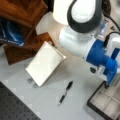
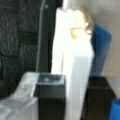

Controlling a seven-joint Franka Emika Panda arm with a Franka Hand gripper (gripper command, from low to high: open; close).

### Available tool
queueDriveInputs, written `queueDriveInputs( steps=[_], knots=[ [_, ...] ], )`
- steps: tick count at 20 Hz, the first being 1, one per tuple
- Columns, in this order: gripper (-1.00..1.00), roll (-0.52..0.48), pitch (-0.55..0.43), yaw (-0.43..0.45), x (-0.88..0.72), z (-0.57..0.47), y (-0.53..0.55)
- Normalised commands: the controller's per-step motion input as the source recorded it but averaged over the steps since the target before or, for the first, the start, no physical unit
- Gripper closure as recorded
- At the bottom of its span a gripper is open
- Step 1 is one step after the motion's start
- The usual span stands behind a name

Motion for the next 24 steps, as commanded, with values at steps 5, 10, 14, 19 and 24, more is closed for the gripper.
queueDriveInputs(
  steps=[5, 10, 14, 19, 24],
  knots=[
    [1.00, -0.094, 0.052, -0.116, -0.01, -0.21, 0.32],
    [1.00, -0.101, 0.046, -0.122, -0.05, -0.27, 0.35],
    [-1.00, -0.063, 0.068, -0.146, -0.06, -0.32, 0.18],
    [-1.00, -0.045, 0.078, -0.149, -0.06, -0.34, 0.05],
    [-1.00, -0.005, 0.026, -0.157, -0.05, -0.25, 0.08]
  ],
)
